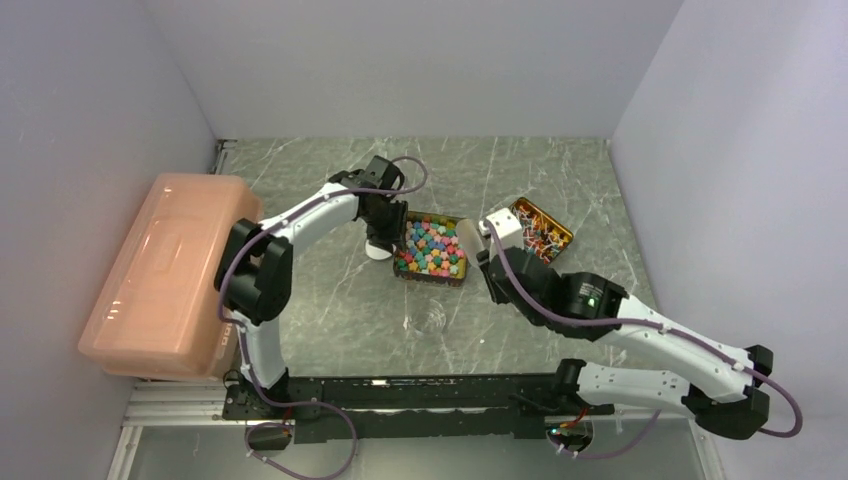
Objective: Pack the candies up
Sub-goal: Move the storage box to the center of the board, then scoop the fake candies from the storage box.
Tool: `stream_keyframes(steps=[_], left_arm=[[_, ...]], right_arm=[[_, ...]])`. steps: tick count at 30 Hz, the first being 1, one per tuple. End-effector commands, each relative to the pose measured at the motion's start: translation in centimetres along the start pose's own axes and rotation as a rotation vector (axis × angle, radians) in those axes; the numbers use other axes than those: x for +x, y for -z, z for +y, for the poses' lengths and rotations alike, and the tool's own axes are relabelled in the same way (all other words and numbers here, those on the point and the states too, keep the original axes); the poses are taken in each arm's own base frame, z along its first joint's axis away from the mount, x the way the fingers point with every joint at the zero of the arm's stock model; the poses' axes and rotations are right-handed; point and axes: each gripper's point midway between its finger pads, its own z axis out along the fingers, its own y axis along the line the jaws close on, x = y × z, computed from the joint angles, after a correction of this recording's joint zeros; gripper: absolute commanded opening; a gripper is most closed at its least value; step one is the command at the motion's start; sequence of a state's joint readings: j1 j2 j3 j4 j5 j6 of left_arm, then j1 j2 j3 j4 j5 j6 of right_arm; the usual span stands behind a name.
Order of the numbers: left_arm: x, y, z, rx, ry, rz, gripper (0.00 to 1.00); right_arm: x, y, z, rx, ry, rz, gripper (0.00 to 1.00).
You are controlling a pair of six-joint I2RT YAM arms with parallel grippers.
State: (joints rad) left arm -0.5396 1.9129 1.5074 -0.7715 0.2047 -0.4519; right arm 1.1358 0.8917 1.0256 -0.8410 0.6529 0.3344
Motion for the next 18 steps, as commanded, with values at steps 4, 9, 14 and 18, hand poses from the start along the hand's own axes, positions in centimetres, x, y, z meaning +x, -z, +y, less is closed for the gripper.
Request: stream_keyframes(steps=[4,9,14,18], left_arm=[[-2.5,8.4,-2.5,0.042,-0.066,-0.193,0.51],[-1.2,12.3,-1.8,0.022,-0.081,-0.275,0.56],[0.8,16.3,-2.2,0.079,-0.121,-0.344,0.59],[2.9,19.3,-1.8,0.102,-0.166,-0.406,0.63]], right_arm=[[-2.2,-0.6,0.9,-0.114,0.053,0.128,0.00],[-2.1,-1.4,1.0,-0.161,0.074,0.218,0.00],[-1.6,-2.2,0.9,-0.194,0.081,0.310,0.00],[-1.0,-3.2,0.7,-0.202,0.100,0.412,0.00]])
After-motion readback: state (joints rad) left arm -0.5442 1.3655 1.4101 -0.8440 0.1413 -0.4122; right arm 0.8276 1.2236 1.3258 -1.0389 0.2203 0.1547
